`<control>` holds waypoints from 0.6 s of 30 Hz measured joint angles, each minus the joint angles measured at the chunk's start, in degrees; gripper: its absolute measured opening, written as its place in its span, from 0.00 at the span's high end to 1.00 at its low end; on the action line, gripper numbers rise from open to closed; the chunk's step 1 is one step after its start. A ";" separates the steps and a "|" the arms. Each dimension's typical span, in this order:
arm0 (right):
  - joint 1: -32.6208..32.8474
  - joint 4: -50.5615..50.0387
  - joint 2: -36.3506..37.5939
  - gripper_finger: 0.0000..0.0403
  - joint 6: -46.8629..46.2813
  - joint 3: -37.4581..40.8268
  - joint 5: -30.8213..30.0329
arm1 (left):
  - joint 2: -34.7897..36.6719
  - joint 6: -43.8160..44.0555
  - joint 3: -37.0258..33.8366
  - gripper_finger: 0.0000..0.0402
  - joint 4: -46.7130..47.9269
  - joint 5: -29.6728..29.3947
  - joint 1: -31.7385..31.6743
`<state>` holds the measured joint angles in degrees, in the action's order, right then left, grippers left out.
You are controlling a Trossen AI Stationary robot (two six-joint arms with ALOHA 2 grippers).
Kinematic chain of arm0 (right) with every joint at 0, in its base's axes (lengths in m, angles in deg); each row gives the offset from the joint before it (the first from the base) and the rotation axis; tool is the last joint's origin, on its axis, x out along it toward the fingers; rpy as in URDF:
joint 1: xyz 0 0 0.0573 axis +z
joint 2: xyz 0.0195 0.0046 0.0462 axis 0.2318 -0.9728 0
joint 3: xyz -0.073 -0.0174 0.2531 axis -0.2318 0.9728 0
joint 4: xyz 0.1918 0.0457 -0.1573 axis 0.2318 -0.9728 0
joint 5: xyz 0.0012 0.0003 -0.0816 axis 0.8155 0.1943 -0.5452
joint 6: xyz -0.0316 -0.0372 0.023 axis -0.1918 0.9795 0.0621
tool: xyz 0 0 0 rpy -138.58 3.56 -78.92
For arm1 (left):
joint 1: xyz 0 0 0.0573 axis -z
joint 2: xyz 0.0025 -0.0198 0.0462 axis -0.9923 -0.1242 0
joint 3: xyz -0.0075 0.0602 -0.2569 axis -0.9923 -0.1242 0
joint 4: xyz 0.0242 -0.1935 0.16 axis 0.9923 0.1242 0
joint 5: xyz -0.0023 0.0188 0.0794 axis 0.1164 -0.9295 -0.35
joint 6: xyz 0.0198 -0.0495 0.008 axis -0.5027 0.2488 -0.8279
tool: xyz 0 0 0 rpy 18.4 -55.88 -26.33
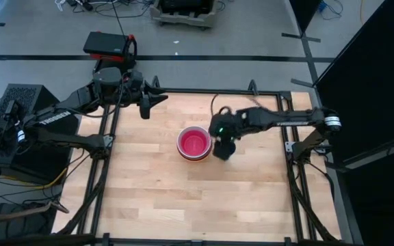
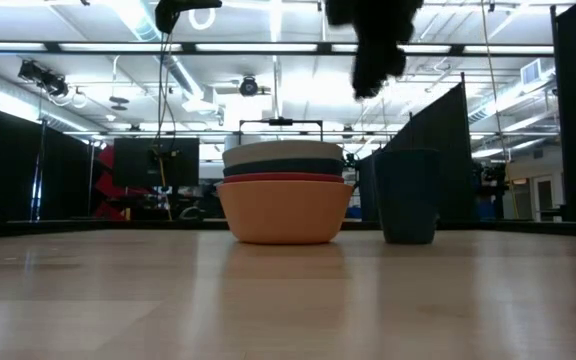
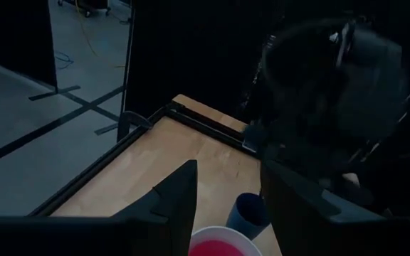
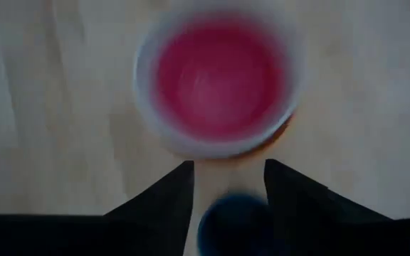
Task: Nest bowls inside each other
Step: Return to Home Position
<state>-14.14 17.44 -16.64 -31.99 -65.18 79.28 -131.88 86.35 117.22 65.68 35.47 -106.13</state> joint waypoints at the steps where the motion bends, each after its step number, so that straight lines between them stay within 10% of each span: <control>1: -0.61 1.76 1.79 0.64 -0.74 -0.04 -1.71 | 0.00 -0.01 0.00 0.64 -0.05 0.00 0.00; 18: -8.07 21.14 20.87 0.91 3.30 2.39 -3.56 | 2.51 -3.69 0.00 0.83 -7.34 6.31 0.00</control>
<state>-22.21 38.58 4.24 -28.70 -62.78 75.72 -129.37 82.66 117.22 58.34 41.78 -106.13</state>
